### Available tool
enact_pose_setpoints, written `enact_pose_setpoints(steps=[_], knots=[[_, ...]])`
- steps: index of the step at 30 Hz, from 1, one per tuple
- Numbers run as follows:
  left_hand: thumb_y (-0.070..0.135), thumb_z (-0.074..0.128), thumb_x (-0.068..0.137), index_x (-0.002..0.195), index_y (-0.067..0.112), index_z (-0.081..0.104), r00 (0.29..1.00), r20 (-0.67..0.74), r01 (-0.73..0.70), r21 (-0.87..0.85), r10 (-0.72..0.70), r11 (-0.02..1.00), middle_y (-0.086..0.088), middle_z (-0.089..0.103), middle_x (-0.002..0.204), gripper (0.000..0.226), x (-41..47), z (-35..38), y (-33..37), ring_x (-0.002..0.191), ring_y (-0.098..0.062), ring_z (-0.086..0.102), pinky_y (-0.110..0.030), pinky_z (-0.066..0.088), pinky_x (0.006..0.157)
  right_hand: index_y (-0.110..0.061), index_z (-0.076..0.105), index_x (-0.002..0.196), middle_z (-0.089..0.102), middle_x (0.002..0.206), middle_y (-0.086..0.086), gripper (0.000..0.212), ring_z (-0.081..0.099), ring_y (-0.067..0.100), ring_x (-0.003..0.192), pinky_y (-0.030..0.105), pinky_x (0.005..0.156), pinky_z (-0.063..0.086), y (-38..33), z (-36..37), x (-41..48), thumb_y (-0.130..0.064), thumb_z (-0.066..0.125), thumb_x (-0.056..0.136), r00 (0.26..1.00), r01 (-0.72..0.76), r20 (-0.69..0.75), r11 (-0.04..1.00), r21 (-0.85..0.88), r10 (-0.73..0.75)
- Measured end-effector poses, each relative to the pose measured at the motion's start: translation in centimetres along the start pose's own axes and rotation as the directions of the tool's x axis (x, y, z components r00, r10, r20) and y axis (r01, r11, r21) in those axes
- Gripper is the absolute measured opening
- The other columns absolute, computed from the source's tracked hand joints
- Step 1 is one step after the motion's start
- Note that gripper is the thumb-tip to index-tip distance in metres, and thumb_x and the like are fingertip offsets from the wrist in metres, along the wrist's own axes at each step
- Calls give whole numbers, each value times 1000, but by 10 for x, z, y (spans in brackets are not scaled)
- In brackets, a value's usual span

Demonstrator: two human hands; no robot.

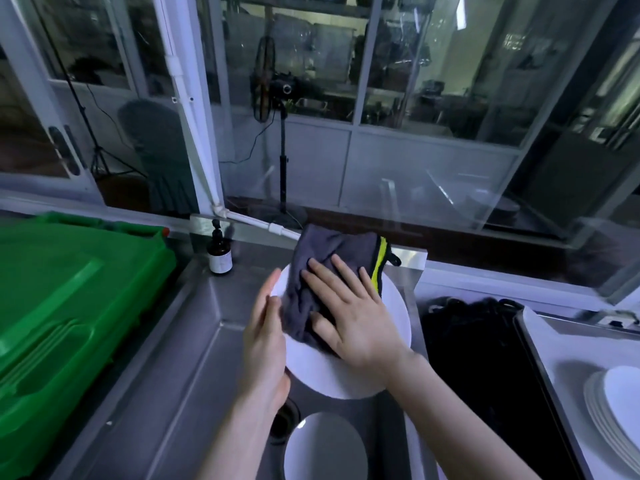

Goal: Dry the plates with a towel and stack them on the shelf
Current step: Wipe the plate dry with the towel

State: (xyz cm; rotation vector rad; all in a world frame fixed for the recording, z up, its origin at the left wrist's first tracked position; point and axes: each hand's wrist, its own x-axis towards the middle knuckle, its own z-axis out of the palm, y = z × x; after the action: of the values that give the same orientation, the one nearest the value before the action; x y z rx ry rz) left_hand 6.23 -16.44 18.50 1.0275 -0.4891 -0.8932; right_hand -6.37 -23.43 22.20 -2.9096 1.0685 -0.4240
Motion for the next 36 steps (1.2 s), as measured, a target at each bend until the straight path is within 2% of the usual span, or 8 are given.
enact_pose_setpoints(steps=[5, 8, 10, 14, 17, 23, 33, 36], knots=[[30, 40, 108, 129, 49, 61, 985, -164, -59, -24, 54, 998, 16, 70, 125, 34, 5, -14, 18, 110, -7, 68, -26, 60, 72, -34, 21, 154, 7, 161, -21, 57, -10, 11, 150, 43, 121, -3, 11, -5, -14, -51, 27, 100, 995, -92, 39, 995, -43, 94], [26, 37, 108, 134, 46, 57, 980, -169, -103, 43, 109, 994, 20, 61, 136, 39, 9, -21, 26, 126, -2, 56, -37, 47, 104, -29, 36, 150, 21, 159, -18, 55, 8, 17, 151, 45, 118, 8, -13, 1, -43, -48, 28, 98, 998, 58, 20, 995, 83, -60], [23, 35, 109, 130, 49, 57, 974, -137, -151, 188, 178, 971, 27, 55, 139, 39, 11, -20, 28, 123, 17, 48, -24, 38, 111, -29, 36, 150, 23, 159, -17, 53, 13, 18, 150, 45, 117, 9, -32, 5, -44, -45, 31, 99, 982, 184, 15, 977, 110, -187], [17, 28, 110, 137, 29, 52, 990, -43, -130, 104, 135, 986, 4, 63, 138, 38, 15, -13, 26, 127, -8, 58, -26, 46, 106, -36, 30, 151, 15, 160, -21, 59, -4, 7, 150, 40, 121, -7, -41, -7, -7, -47, 24, 94, 962, 262, 49, 960, 104, -268], [14, 28, 110, 146, 13, 45, 998, -12, -66, 43, 67, 997, -5, 62, 139, 40, 16, -9, 26, 113, 4, 63, -14, 48, 94, -36, 29, 151, 16, 160, -20, 61, -1, 7, 150, 37, 122, -6, -30, -12, 17, -50, 24, 92, 970, 238, 32, 969, 62, -241], [33, 36, 107, 121, 60, 61, 990, -135, -32, 26, 36, 999, 18, 59, 139, 39, 0, -7, 30, 135, -13, 51, -48, 39, 114, -32, 25, 153, 15, 161, -16, 57, 1, 11, 151, 44, 121, 2, 0, -11, 21, -51, 27, 99, 997, -62, -41, 997, -37, 60], [23, 35, 109, 132, 41, 56, 995, -80, -57, 49, 61, 997, 11, 56, 145, 36, 4, -1, 30, 135, -9, 50, -17, 45, 100, -36, 22, 154, 8, 161, -22, 57, -9, 8, 150, 44, 122, -3, -34, 2, -40, -48, 16, 98, 992, 100, 63, 988, 114, -107], [25, 38, 106, 141, 26, 51, 999, 41, -2, -103, 7, 995, -6, 60, 141, 38, -5, 5, 28, 130, -19, 57, -37, 43, 111, -37, 30, 151, 17, 160, -20, 60, -2, 7, 150, 41, 122, -4, -35, -7, -17, -47, 22, 93, 989, 141, 39, 985, 97, -145]])
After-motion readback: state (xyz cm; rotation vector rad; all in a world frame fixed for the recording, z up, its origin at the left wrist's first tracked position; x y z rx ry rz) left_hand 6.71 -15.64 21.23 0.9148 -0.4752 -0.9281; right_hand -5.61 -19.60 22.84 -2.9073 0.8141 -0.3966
